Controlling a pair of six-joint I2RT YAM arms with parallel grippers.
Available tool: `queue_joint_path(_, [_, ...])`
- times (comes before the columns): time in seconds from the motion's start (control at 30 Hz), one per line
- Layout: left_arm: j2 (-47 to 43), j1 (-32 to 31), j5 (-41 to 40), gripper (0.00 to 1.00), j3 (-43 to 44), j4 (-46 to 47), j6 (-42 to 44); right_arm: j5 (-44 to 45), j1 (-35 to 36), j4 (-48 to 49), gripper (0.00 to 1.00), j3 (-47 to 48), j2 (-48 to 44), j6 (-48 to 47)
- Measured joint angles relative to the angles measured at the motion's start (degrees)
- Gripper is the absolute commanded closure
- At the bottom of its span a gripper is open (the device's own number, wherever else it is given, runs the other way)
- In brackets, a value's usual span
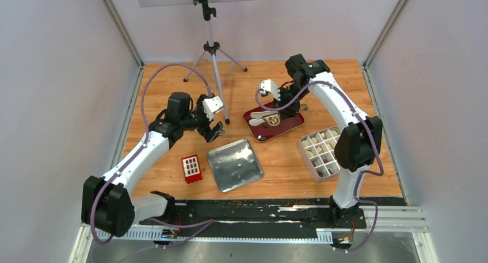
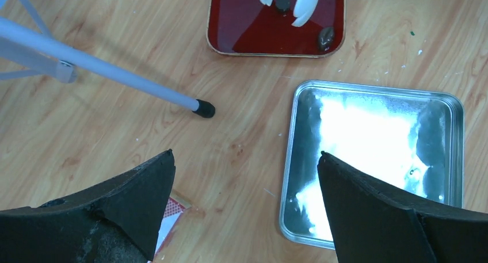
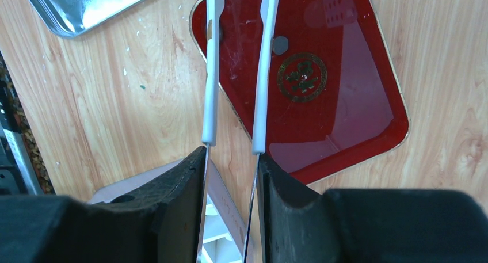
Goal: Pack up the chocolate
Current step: Adjust the clamp.
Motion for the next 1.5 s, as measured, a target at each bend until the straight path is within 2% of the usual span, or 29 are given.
queue_joint_path(0.13, [-0.24,-1.79,-0.17,0.0,-0.9,1.62,3.26,-1.33,0.11,-0.26,0.82,1.81,1.6,4.02])
queue_joint_path(0.33, [1.75,-14.12,0.2,0.0,0.04,5.11,17.33,-8.24,0.44,-1.86,0.82,4.55,1.62,8.76])
queue_joint_path(0.47, [8.46,-16.55,-0.79,0.0,5.27,8.37,21.33,-10.64,1.49,-2.27,0.82,4.72,1.62,11.13])
queue_joint_path(0.67, [11.8,-18.84,-3.3,0.02,5.07,18.64,25.88,-14.62,2.03,-2.19,0.81,3.41,1.31,15.61])
queue_joint_path(0.77, [14.62,-19.93,-2.89,0.09,5.97,19.41,29.03,-16.22,1.95,-2.05,0.81,2.84,1.22,18.23])
queue_joint_path(0.9, [17.97,-20.81,-3.13,0.33,7.69,18.91,33.0,-17.9,1.75,-1.86,0.81,2.84,1.03,20.46])
queue_joint_path(0.97, [18.78,-21.11,-3.5,0.4,8.63,17.81,35.3,-18.21,1.62,-1.7,0.8,2.82,0.98,21.27])
queue_joint_path(1.0, [19.06,-21.16,-3.63,0.43,9.07,17.49,36.09,-18.27,1.51,-1.49,0.77,2.78,0.96,21.55])
queue_joint_path(1.07, [19.41,-21.22,-3.65,0.53,9.94,16.35,37.03,-18.51,1.27,-0.52,0.62,2.21,0.55,22.32])
queue_joint_path(1.1, [19.54,-21.29,-3.67,0.57,10.4,15.85,37.24,-18.53,1.18,0.07,0.53,1.79,0.17,22.71])
queue_joint_path(1.17, [19.85,-21.31,-3.67,0.61,11.43,15.47,36.98,-18.4,1.03,0.94,0.24,0.28,-1.2,23.96])
queue_joint_path(1.2, [19.98,-21.31,-3.43,0.62,12.0,15.02,36.81,-18.25,0.96,1.62,0.17,-0.66,-2.08,24.57])
queue_joint_path(1.5, [21.27,-21.33,-1.62,0.73,12.87,13.7,32.35,-17.81,0.85,6.27,0.25,-4.22,-6.12,26.75])
